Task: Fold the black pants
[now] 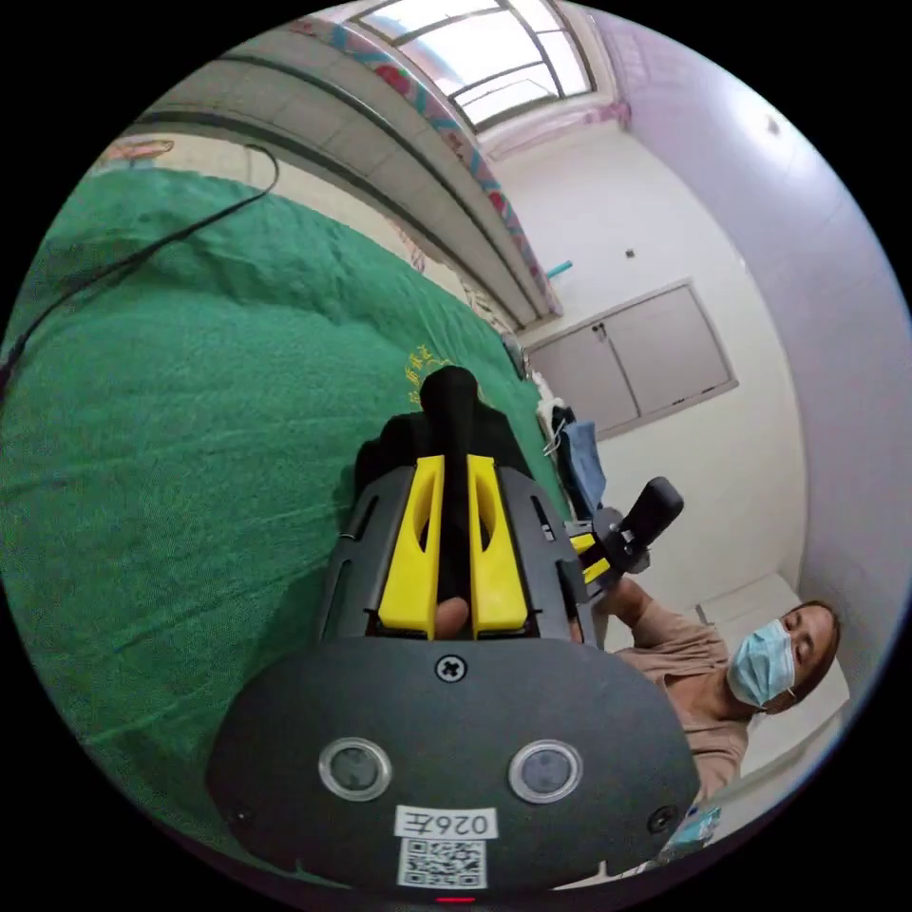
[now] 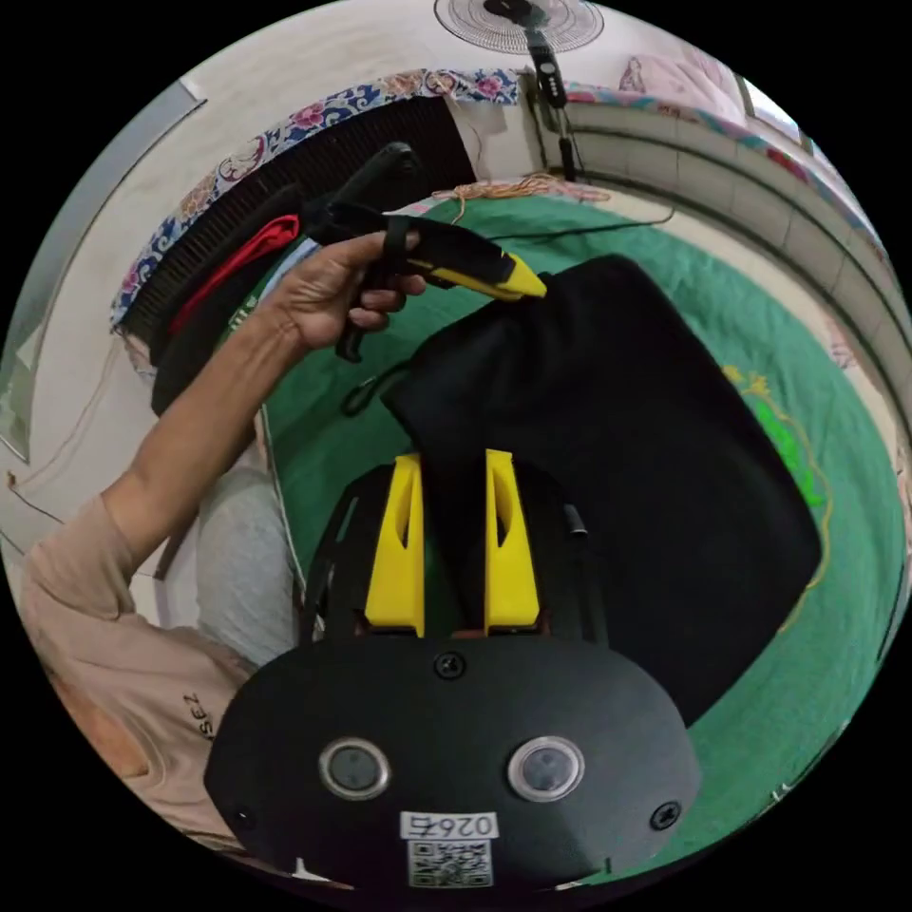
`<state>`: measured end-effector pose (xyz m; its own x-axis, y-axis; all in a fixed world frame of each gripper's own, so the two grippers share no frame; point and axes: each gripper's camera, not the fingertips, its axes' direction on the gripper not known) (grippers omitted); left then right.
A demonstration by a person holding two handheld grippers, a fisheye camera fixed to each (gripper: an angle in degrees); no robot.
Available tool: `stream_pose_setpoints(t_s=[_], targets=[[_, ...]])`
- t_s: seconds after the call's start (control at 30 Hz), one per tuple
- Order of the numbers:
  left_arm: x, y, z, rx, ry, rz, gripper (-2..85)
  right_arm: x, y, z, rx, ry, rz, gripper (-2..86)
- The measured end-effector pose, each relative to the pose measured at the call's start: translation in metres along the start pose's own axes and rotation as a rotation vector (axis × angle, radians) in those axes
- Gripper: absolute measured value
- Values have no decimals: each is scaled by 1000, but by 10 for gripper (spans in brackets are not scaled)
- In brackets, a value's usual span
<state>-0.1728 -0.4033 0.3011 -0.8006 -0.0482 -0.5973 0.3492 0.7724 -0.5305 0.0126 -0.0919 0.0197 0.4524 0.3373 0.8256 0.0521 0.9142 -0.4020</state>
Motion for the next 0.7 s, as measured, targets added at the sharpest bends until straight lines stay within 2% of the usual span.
stream_pose_setpoints(t_s=[0.07, 0.13, 0.23, 0.3, 0.43, 0.47, 0.5, 0.53, 0.57, 0.67, 0.7], targets=[[-7, 20, -25, 127, 35, -31, 48, 9, 4, -7, 30, -101, 20, 63], [0, 35, -45, 198, -6, -52, 39, 22, 9, -20, 80, -209, 54, 58], [53, 46, -59, 250, -68, 101, 0, 33, 13, -31, 87, -156, 74, 46], [104, 54, -32, 158, -148, 256, -7, 38, 15, -32, 56, -74, 90, 33], [140, 72, 44, -88, -347, 412, -9, 51, 23, -16, -30, 83, 118, -2], [141, 78, 67, -182, -486, 445, -9, 53, 24, -10, -49, 100, 125, -4], [136, 82, 89, -342, -707, 474, -9, 55, 27, 4, -92, 105, 128, -6], [131, 85, 99, -426, -830, 486, -9, 55, 31, 16, -95, 105, 135, -8], [122, 93, 108, -490, -867, 513, -8, 53, 32, 17, -75, 96, 127, -8], [111, 97, 82, -385, -687, 387, -9, 45, 32, 6, -113, 95, 53, -9], [112, 103, 73, -323, -682, 387, -9, 43, 34, -5, -113, 79, 21, -9]])
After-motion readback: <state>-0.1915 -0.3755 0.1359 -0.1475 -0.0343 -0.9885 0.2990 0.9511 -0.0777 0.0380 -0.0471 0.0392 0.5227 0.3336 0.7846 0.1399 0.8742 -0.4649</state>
